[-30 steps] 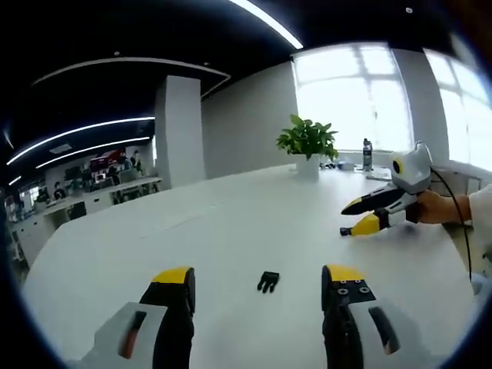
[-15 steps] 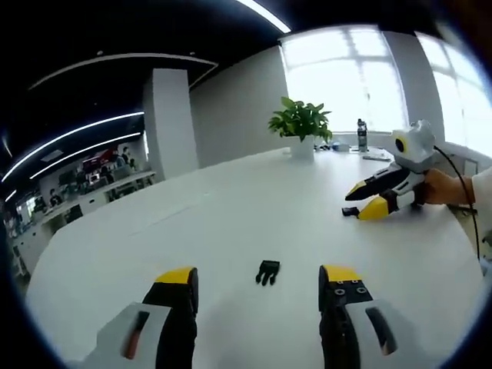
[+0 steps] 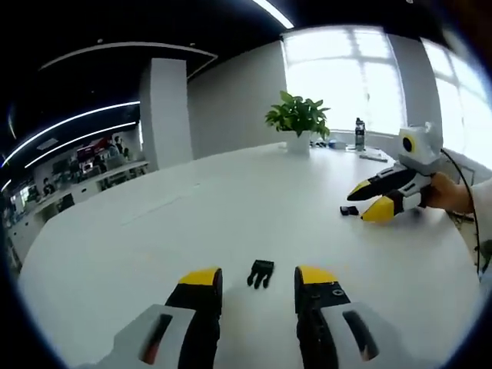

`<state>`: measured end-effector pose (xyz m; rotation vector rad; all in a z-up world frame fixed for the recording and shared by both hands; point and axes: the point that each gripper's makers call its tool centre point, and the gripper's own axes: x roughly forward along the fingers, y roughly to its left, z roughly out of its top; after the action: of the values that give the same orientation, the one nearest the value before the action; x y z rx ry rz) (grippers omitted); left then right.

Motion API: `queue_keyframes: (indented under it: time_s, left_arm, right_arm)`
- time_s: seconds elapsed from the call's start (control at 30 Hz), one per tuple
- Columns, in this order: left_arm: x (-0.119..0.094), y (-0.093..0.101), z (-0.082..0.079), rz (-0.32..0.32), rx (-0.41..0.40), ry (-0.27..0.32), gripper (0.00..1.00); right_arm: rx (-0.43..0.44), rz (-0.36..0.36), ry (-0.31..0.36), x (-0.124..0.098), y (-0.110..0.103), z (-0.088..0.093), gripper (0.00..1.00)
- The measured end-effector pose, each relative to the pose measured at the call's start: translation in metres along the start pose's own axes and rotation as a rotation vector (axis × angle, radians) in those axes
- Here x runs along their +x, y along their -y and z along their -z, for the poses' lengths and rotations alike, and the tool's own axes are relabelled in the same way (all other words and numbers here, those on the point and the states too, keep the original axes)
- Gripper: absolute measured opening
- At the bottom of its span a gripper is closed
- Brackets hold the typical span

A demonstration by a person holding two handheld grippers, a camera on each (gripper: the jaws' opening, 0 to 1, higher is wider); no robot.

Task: Snap the two parts of the plastic buckle together until the buckle closes and remains connected.

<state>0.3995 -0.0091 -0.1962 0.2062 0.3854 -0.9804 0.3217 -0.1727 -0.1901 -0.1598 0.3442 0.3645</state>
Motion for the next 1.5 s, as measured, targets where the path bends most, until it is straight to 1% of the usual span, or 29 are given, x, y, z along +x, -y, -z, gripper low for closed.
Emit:
queue_keyframes:
  time_s: [0.13,0.23,0.37,0.47,0.67,0.9,1.17,1.27,1.33,1.5]
  left_arm:
    - [0.002,0.000,0.003,0.013,-0.026,-0.007,0.30]
    - [0.004,-0.001,0.003,0.022,-0.047,-0.011,0.29]
    - [0.005,0.000,0.005,0.029,-0.049,-0.026,0.24]
    - [0.008,0.001,0.008,0.032,-0.042,-0.039,0.22]
    - [0.006,0.004,0.007,0.043,-0.039,-0.033,0.11]
    - [0.003,0.006,0.009,0.049,-0.051,-0.037,0.11]
    - [-0.002,0.009,0.010,0.066,-0.060,-0.047,0.10]
    - [-0.006,0.009,0.008,0.068,-0.062,-0.042,0.10]
    - [-0.009,0.008,0.007,0.060,-0.063,-0.040,0.10]
    - [-0.016,-0.002,0.007,0.012,-0.053,-0.045,0.10]
  right_arm:
    - [0.004,-0.011,0.010,0.000,-0.004,-0.003,0.31]
    - [0.007,-0.016,0.018,0.000,-0.005,-0.005,0.30]
    - [0.015,-0.017,0.024,0.000,-0.005,-0.007,0.28]
    - [0.019,-0.017,0.027,0.001,-0.005,-0.007,0.27]
    - [0.024,-0.022,0.020,0.002,-0.006,-0.006,0.26]
    - [0.019,-0.025,0.033,0.001,-0.010,-0.010,0.25]
    - [0.018,-0.028,0.035,0.001,-0.012,-0.011,0.24]
    - [0.022,-0.028,0.034,0.002,-0.012,-0.010,0.24]
    - [0.026,-0.029,0.031,0.002,-0.012,-0.008,0.24]
    - [0.029,-0.034,0.031,0.002,-0.013,-0.006,0.23]
